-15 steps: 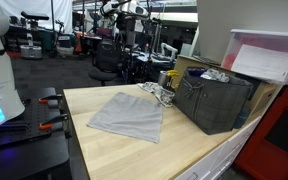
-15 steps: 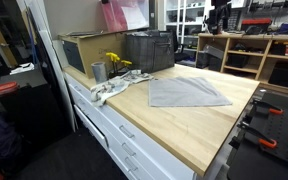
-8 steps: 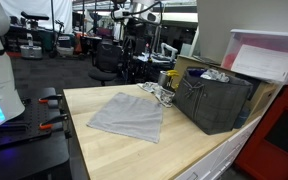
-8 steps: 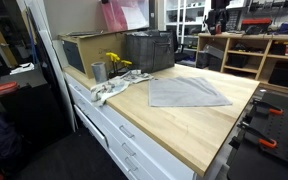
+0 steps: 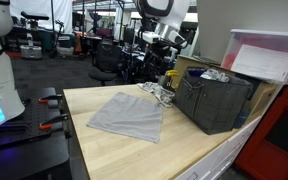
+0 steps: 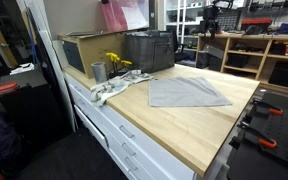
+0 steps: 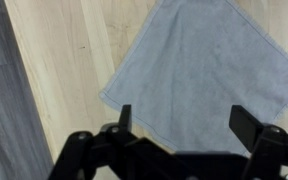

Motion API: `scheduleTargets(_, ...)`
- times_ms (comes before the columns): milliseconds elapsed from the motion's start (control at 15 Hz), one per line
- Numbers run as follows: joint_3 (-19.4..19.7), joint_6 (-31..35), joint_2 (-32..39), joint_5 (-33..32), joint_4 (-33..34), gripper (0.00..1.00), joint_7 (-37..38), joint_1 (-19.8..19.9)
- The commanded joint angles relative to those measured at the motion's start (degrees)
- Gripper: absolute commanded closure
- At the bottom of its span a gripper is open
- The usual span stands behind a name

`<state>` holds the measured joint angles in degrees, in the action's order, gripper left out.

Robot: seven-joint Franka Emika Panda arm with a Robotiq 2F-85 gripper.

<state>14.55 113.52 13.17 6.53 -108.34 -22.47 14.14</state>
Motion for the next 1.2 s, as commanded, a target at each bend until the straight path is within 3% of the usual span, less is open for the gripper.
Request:
scheduleTargets(0, -2.0, -3.2, 11.2, 2.4, 11.3, 0.00, -1.8, 3.6)
scheduleTargets(667, -6.5, -10.3, 37.3, 1.9, 37.9, 0.00, 1.5, 12.4)
scheduleTargets(1133, -7.5, -18.6, 50.4, 2.5, 53.6, 0.00, 2.2, 15.2)
